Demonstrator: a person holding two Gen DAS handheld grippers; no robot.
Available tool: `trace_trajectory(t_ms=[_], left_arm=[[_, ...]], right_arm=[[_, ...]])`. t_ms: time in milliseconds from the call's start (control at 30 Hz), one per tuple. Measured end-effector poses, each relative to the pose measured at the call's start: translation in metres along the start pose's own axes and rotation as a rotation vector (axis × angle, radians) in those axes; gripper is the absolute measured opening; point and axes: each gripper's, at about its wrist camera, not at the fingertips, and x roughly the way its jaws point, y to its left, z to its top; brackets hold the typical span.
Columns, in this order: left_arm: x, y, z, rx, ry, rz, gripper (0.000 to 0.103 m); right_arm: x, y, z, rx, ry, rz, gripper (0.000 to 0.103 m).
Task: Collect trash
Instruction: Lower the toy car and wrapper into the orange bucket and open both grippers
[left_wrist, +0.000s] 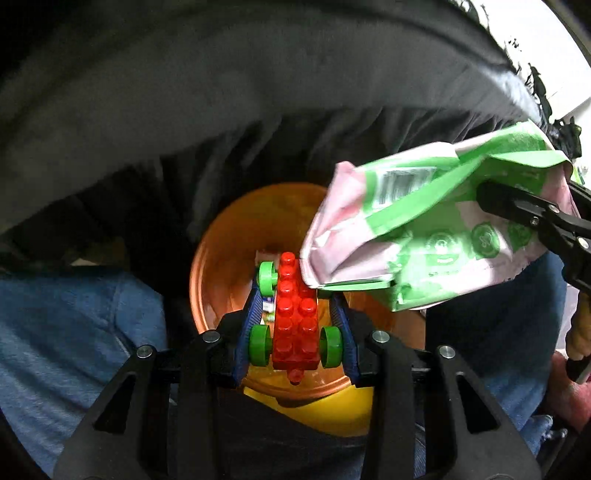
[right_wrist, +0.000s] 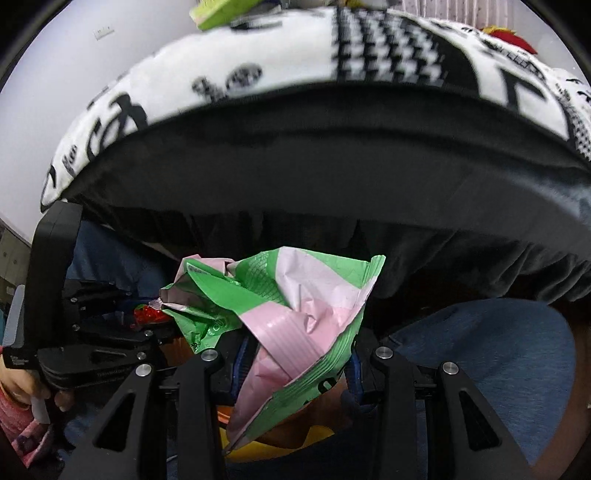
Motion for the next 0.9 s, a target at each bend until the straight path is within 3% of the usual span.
trace_trajectory(t_ms=[267,900], left_arm=[[0.028,0.002,-0.004,-0.019,0.103,0.033,0.037],[0.045,-0.003,-0.003,-0.016,0.16,0.074,0.038]], right_arm=[[0.034,0.001,-0.007,0.004,0.105,-0.011,0.041],[0.045,0.004,-0.008,0.023,0.135,-0.009,0.041]])
